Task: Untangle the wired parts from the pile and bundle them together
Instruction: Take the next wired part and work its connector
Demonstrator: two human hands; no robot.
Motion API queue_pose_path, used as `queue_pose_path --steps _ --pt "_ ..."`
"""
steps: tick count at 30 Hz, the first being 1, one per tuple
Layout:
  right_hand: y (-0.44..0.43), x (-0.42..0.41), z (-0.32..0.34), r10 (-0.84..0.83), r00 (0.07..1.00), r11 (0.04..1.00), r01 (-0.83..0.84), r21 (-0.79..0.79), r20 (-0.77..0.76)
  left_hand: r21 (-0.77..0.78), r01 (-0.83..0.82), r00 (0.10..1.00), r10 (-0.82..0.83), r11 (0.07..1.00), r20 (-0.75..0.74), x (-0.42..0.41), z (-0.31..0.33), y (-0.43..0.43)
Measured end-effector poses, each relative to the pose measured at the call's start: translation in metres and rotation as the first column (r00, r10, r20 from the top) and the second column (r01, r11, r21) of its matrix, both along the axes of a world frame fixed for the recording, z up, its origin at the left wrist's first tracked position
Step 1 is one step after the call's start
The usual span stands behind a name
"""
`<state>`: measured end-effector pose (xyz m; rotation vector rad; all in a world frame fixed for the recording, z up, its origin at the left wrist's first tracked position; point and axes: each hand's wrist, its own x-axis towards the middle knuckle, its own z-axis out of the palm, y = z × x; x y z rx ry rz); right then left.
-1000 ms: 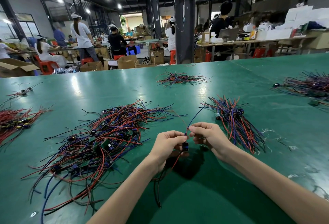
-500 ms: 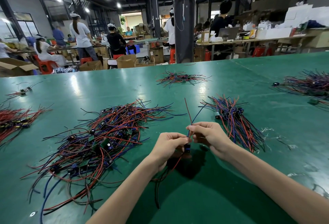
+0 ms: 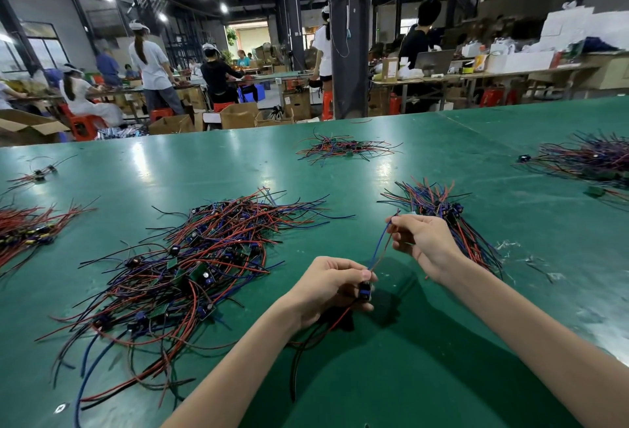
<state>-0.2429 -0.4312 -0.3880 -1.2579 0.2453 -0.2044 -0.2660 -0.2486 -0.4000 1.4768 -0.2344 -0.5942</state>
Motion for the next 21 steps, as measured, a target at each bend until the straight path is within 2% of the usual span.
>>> queue_pose_path --steps 6,11,14,17,19,21 --pt "0.001 0.001 0.001 -0.037 0.999 0.996 0.035 0.076 0.021 0.003 0.051 0.999 -0.051 0.999 -0.001 -0.003 0.001 0.001" --pt "0.003 -0.001 0.001 0.054 0.999 0.991 -0.053 0.119 -0.005 -0.056 -0.035 0.999 0.035 0.998 -0.001 -0.004 0.001 -0.001" --pt "0.005 -0.007 -0.001 0.251 0.966 0.967 -0.253 -0.017 -0.066 -0.096 -0.136 0.991 0.137 0.986 0.000 -0.002 0.000 -0.002" --pt "0.011 -0.013 -0.003 0.452 0.884 0.877 -0.465 -0.124 -0.122 -0.100 -0.210 0.977 0.211 0.973 0.002 0.001 -0.001 -0.001" --pt "0.017 -0.016 -0.005 0.512 0.848 0.826 -0.529 -0.194 -0.134 -0.102 -0.222 0.975 0.224 0.970 0.007 0.001 -0.002 -0.001" --pt "0.021 -0.018 -0.008 0.507 0.852 0.816 -0.524 -0.244 -0.132 -0.098 -0.213 0.977 0.215 0.972 0.011 0.001 -0.002 -0.001"
